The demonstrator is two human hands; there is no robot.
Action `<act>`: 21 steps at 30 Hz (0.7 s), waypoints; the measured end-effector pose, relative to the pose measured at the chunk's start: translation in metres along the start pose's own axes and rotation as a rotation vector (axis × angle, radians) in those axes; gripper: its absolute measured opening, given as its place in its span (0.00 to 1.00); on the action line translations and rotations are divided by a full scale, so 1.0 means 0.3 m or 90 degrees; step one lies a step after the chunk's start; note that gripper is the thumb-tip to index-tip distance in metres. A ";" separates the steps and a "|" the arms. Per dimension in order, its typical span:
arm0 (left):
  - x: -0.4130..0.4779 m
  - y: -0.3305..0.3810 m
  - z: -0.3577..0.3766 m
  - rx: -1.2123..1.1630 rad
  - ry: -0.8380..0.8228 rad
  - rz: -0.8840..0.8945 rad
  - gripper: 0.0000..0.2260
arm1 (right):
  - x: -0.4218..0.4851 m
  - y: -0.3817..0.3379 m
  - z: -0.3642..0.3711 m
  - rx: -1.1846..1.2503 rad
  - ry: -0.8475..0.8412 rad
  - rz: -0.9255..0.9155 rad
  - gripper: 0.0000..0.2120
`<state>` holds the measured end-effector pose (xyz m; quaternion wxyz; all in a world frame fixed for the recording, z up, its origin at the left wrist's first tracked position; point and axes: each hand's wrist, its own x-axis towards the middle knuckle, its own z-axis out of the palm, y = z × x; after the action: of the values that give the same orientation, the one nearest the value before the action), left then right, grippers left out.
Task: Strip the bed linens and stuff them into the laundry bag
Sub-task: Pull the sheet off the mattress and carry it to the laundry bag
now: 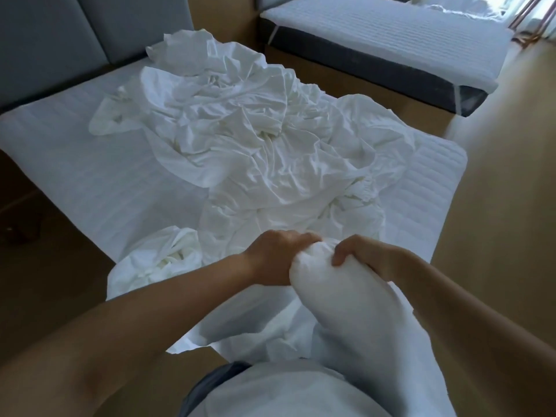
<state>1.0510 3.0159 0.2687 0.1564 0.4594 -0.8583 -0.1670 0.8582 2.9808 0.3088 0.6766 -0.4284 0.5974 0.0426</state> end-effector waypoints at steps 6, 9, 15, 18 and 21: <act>0.089 -0.035 -0.032 -0.155 -0.278 -0.300 0.13 | -0.037 0.063 0.117 -0.586 0.272 -0.290 0.61; 0.108 -0.053 -0.089 -0.314 -0.374 -0.349 0.16 | 0.000 0.093 0.161 -0.568 0.367 -0.392 0.46; 0.090 -0.013 -0.105 -0.091 -0.311 -0.323 0.40 | 0.069 0.021 0.079 -0.384 0.281 -0.293 0.21; -0.041 0.073 0.013 0.260 0.021 -0.122 0.53 | 0.068 0.026 0.016 -0.192 0.115 -0.249 0.22; -0.112 0.074 0.115 0.385 0.134 0.019 0.52 | 0.053 0.004 -0.026 -0.080 -0.032 -0.224 0.20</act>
<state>1.0378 3.0608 0.2435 0.1031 0.4869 -0.8550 0.1461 0.8559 2.9693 0.2955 0.6602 -0.5663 0.4926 -0.0287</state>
